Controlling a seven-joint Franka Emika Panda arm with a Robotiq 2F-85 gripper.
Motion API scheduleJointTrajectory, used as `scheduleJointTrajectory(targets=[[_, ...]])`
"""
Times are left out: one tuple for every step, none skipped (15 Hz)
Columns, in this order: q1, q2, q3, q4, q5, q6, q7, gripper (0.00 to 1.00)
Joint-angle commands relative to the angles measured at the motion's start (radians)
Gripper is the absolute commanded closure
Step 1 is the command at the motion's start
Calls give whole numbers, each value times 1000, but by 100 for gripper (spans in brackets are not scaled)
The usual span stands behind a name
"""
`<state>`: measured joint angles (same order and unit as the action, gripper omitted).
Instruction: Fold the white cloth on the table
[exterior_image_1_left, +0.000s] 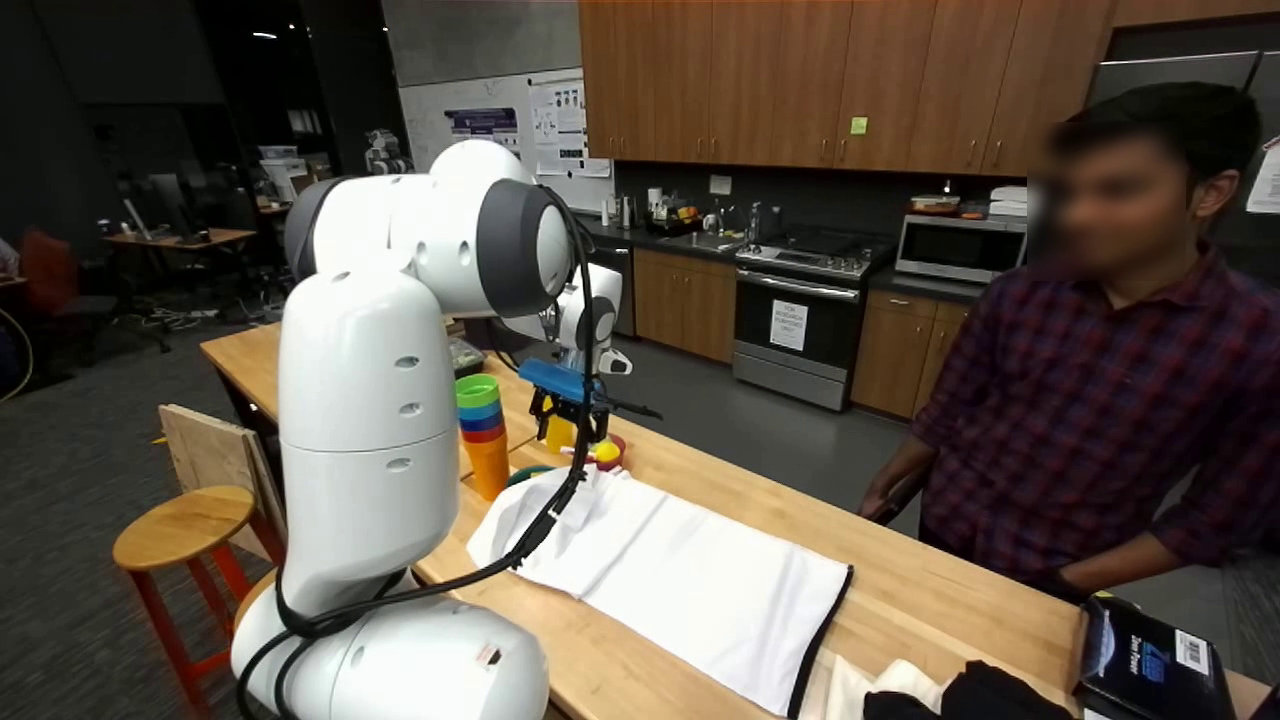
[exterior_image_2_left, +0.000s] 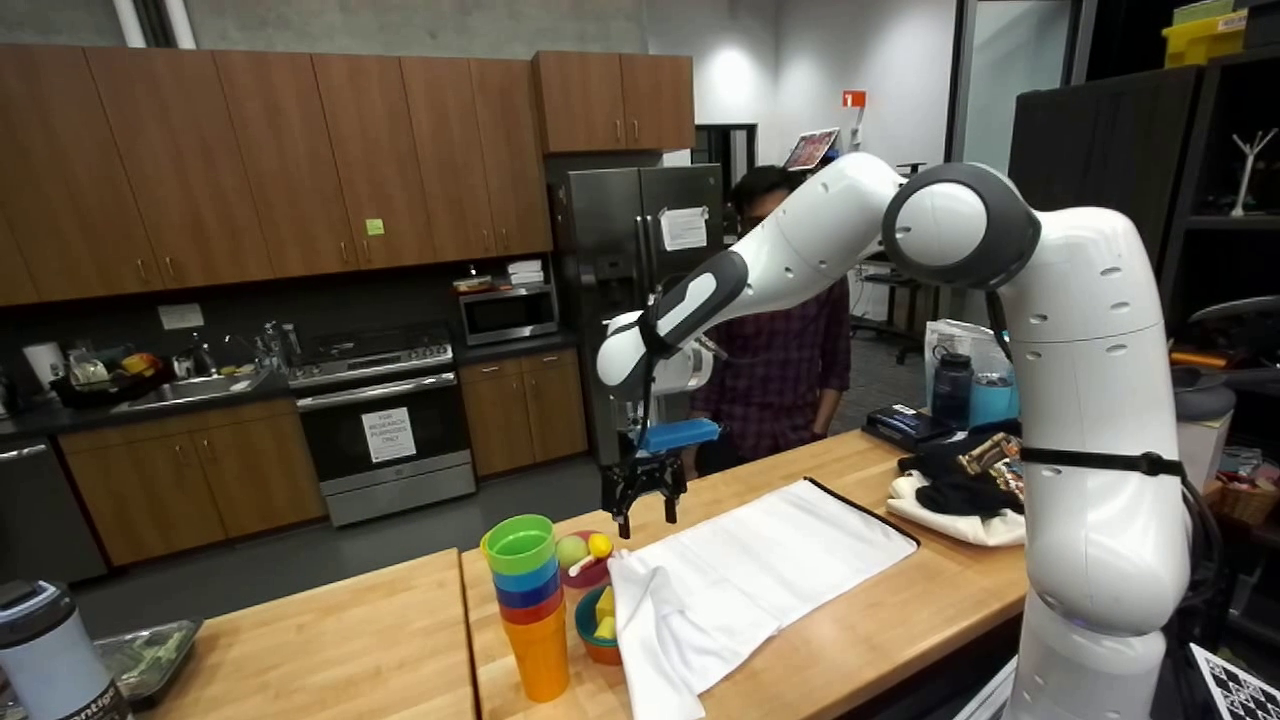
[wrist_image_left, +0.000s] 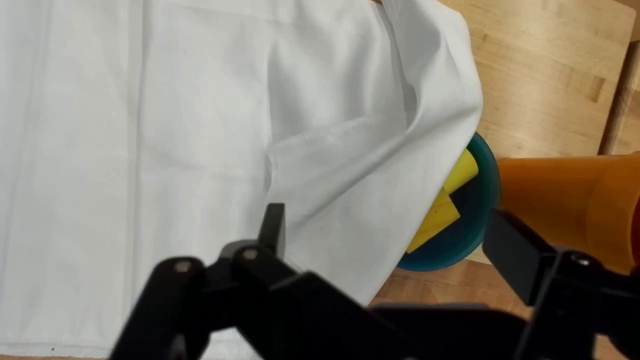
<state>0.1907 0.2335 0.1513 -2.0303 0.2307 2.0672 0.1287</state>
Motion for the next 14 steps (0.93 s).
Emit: scheduleJointTrajectory(targets=[[-5,-5,12,4,81,-33,74,0],[-2,-8,10,-3,91,-26,103,0],[4,-6,7,-5,87,-14,135,0],[12,-2,3,-10,63,-3,171,0],[27,-10,-5,-30,-8,41,196,0],[35,-9,-11,-40,-69,57,220,0],[39,-6,-16,-49,-121,58,248,0],[44,-6,-17,-60,-162,56,276,0],[47,-6,-18,-74,-196,54,296,0],[50,-4,-15,-85,-219,66,304,0],[52,-1,-11,-97,-234,87,304,0],[47,5,5,-104,-211,117,253,0],[50,10,12,-105,-214,122,234,0],[44,11,3,-92,-202,93,256,0]])
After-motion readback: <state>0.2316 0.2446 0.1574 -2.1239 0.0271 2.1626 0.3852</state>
